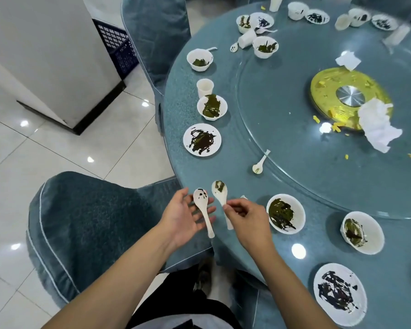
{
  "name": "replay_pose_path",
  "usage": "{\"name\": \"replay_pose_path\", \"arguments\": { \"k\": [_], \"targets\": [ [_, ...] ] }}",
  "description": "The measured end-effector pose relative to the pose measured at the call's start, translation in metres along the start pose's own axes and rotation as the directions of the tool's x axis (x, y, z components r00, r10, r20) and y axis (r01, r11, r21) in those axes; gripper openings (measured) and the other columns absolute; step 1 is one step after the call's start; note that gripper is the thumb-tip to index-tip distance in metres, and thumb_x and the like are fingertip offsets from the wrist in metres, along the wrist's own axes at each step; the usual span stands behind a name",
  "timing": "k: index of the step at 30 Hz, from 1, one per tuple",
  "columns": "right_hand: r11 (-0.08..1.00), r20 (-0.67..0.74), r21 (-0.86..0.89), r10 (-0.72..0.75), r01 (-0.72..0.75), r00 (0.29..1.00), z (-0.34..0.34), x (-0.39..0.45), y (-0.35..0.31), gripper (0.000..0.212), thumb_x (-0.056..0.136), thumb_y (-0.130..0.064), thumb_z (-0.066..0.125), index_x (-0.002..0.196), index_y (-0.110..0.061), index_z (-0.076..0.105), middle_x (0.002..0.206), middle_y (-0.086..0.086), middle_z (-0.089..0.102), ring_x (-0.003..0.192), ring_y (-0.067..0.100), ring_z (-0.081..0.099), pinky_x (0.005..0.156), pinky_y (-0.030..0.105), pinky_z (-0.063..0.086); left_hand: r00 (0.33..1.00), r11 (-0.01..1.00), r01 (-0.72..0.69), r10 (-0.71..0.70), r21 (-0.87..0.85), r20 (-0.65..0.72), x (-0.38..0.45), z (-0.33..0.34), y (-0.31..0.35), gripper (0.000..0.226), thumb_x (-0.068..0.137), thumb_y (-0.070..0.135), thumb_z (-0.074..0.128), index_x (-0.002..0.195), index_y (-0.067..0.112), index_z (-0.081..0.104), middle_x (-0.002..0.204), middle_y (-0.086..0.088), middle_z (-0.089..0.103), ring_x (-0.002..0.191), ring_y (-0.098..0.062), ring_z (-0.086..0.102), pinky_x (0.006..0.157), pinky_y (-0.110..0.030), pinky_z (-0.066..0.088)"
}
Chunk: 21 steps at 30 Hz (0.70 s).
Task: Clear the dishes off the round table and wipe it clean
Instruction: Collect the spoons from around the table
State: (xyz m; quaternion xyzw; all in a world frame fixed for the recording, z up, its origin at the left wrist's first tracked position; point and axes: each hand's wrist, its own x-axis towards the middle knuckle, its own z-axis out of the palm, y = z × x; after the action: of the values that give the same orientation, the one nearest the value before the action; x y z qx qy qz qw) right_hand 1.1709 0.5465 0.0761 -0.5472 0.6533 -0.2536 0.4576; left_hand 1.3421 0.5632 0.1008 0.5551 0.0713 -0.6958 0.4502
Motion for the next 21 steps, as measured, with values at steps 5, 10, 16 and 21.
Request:
{"name": "replay_pose_path", "arguments": {
  "k": [5,10,16,21],
  "targets": [
    [0.999,0.074,-0.031,0.014,-0.012,0.997,0.015,0.015,-0.022,0.007,0.082,-0.028,0.081,0.082,-0.027,0.074,0.068,-0.011,0.070,0.064,0.003,0.066,0.068,0.028,0.057,1.000,1.000,0.017,-0.017,0.004,0.016,0.018,0.013,0.014,0.051,0.105,0.045,0.035,0.124,0.004,0.059,0.110,-0.020,0.071,0.095,-0.032,0.066,0.082,-0.044,0.053],
    [0.982,0.069,-0.171,-0.066,0.077,0.995,0.015,0.033,-0.027,0.013,0.087,-0.038,0.072,0.082,-0.026,0.071,0.065,-0.016,0.065,0.062,0.003,0.061,0.065,0.027,0.053,0.998,0.998,0.050,-0.049,-0.038,0.035,0.035,0.019,0.024,0.052,0.105,0.045,0.036,0.130,0.004,0.056,0.117,-0.021,0.070,0.107,-0.035,0.064,0.090,-0.048,0.053],
    [0.829,-0.032,-0.547,-0.162,0.118,0.986,-0.027,0.119,-0.008,0.014,0.095,-0.027,0.057,0.100,-0.019,0.068,0.097,0.004,0.070,0.085,0.029,0.064,0.076,0.038,0.050,0.996,0.994,0.070,-0.064,-0.089,0.065,0.052,0.018,0.036,0.058,0.104,0.043,0.039,0.140,-0.001,0.052,0.119,-0.024,0.068,0.100,-0.038,0.066,0.089,-0.051,0.055],
    [0.365,0.163,-0.913,-0.076,0.180,0.984,-0.045,0.179,0.021,0.026,0.098,-0.014,0.048,0.124,-0.018,0.051,0.111,0.007,0.067,0.096,0.034,0.067,0.068,0.035,0.039,0.993,0.995,0.077,-0.071,-0.070,0.094,0.059,0.013,0.040,0.058,0.104,0.044,0.040,0.140,0.000,0.054,0.119,-0.022,0.069,0.102,-0.036,0.067,0.090,-0.051,0.055]
  ]
}}
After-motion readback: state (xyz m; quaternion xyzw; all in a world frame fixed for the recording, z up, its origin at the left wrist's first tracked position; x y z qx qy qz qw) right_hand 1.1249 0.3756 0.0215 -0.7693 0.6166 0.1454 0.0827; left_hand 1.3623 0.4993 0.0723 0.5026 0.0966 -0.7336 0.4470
